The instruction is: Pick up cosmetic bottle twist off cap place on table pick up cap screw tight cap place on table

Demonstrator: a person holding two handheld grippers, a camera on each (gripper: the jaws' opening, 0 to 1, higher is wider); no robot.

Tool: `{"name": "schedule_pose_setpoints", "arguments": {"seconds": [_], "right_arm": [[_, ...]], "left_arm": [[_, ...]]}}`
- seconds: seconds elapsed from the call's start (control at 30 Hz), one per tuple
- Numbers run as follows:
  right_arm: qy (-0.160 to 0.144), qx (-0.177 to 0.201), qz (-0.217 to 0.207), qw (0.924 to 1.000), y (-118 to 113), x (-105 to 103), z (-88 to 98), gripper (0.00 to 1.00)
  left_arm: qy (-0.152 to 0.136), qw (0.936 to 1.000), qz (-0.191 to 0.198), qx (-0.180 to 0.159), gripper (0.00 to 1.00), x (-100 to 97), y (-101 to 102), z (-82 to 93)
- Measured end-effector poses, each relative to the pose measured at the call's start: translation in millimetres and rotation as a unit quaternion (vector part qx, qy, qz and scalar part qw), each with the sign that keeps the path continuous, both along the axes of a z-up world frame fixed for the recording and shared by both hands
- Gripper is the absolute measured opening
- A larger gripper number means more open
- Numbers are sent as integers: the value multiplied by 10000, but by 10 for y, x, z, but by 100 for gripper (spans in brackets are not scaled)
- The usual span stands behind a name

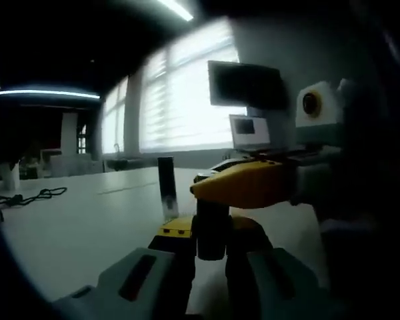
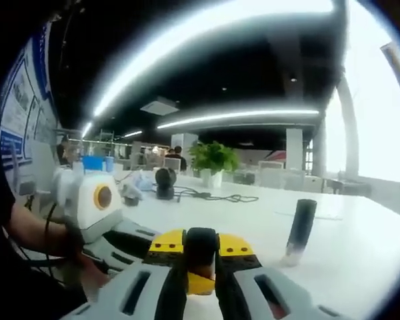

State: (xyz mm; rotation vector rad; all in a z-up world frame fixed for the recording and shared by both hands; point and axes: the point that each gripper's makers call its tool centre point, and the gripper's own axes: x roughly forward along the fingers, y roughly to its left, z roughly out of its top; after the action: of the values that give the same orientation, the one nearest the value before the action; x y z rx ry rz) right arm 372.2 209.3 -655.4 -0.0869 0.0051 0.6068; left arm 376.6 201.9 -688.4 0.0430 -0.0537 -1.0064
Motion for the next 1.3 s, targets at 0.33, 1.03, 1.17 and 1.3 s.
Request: {"name": "schedule_pose_setpoints", "arguments": {"seconds": [0.33,1.03,1.17,1.3], "right_arm": [[-74,-140,355,9992,56,-73,25,9],[-89,-141,802,9966,60,-183,49,9],[-22,-81,590,9982,55,-164,31,9],[-118,-97,94,9998,32,-110,48,9]], "left_arm": [[72,9990,-415,-115,5,-70,5,25],[296,9953,-884,-278,3,-215,-32,63],[-1,9981,-606,-101,5,-184,-53,54],[-100,9997,-180,-90,7,-114,-36,83]]}}
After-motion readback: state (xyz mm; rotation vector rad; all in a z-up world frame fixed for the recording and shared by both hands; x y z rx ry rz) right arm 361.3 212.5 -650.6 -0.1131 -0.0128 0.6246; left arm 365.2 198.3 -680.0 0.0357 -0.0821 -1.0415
